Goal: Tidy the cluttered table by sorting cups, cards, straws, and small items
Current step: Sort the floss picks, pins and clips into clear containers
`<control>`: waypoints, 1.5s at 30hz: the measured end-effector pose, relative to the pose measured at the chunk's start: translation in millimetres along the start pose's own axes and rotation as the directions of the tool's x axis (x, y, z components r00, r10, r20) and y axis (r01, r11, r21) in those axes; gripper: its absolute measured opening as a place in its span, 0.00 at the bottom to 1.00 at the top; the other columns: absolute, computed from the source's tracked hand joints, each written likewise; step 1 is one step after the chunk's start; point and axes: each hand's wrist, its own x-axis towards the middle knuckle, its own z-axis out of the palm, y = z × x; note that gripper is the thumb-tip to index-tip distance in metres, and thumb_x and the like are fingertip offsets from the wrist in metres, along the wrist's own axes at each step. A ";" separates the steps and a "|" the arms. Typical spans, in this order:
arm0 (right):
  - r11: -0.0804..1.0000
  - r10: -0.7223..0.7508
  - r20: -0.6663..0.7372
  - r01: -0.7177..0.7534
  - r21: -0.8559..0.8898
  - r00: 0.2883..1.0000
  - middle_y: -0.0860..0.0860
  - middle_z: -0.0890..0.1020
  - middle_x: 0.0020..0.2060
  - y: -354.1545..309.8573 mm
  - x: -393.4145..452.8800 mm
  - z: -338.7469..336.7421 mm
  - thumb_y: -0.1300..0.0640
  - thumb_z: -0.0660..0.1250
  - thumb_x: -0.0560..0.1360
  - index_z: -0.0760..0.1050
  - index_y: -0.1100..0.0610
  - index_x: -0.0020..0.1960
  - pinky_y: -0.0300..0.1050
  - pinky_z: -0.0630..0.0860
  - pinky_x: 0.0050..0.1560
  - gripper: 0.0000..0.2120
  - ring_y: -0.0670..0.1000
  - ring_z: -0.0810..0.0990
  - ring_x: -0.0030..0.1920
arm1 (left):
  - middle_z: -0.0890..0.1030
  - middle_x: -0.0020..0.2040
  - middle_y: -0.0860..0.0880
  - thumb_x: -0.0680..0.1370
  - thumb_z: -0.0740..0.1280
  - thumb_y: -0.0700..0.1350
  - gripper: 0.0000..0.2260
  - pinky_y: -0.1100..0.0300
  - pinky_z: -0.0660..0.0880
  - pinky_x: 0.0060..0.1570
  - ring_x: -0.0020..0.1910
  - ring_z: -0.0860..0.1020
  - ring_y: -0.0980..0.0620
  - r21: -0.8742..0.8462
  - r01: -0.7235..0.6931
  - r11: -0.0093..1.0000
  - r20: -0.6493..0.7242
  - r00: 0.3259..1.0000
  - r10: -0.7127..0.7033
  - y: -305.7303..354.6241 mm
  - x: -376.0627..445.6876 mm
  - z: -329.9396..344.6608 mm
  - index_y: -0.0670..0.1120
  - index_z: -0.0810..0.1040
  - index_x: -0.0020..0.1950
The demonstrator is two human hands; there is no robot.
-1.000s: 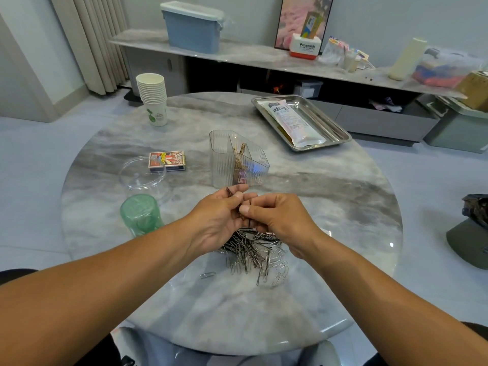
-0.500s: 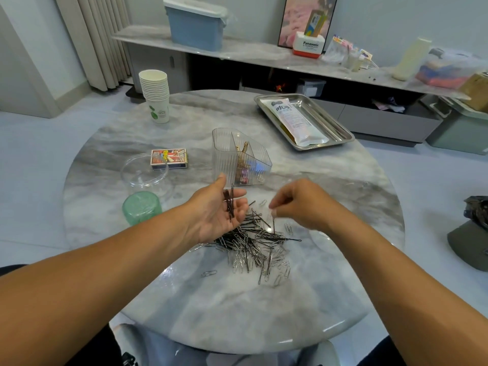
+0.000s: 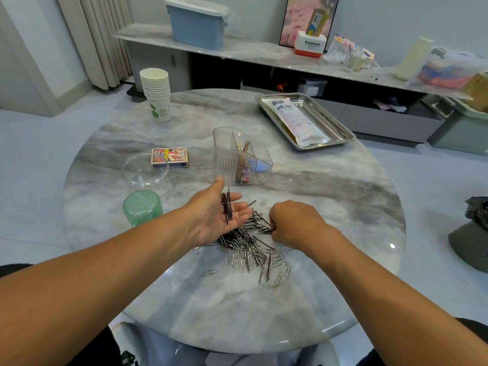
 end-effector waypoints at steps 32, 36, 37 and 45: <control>0.098 0.188 0.213 -0.234 0.967 0.959 0.51 0.82 0.34 1.7 0.9 -10.3 0.60 0.74 0.74 0.81 0.59 0.45 0.38 0.66 0.29 0.03 0.44 0.75 0.31 | 0.82 0.49 0.40 0.83 0.63 0.52 0.16 0.54 0.81 0.49 0.47 0.83 0.45 0.061 0.003 0.998 0.077 0.997 -0.008 -12.4 3.6 1.3 0.40 0.77 0.59; 0.119 0.172 0.152 -0.174 0.978 0.973 0.52 0.81 0.35 -10.4 -2.9 -9.5 0.59 0.75 0.74 0.82 0.59 0.44 0.36 0.68 0.30 0.03 0.44 0.75 0.33 | 0.85 0.46 0.44 0.81 0.67 0.38 0.08 0.59 0.81 0.48 0.41 0.84 0.52 0.113 -0.090 0.990 0.150 0.986 0.072 -16.9 3.2 2.9 0.39 0.79 0.59; 0.098 0.171 0.157 -0.176 0.980 0.973 0.50 0.81 0.33 -12.9 -4.5 -9.1 0.59 0.75 0.74 0.82 0.59 0.45 0.34 0.69 0.29 0.04 0.43 0.75 0.31 | 0.85 0.49 0.44 0.81 0.66 0.37 0.07 0.59 0.81 0.50 0.43 0.84 0.52 0.113 -0.106 0.988 0.170 0.982 0.086 -18.6 3.7 3.9 0.38 0.79 0.59; 0.104 0.152 0.106 -0.123 0.987 0.983 0.52 0.87 0.39 -17.1 -7.0 -6.6 0.62 0.71 0.78 0.84 0.62 0.52 0.29 0.73 0.40 0.05 0.39 0.84 0.38 | 0.82 0.53 0.39 0.81 0.64 0.33 0.10 0.61 0.83 0.46 0.49 0.82 0.47 0.092 -0.135 0.987 0.194 0.974 0.115 -21.4 8.3 5.2 0.34 0.78 0.62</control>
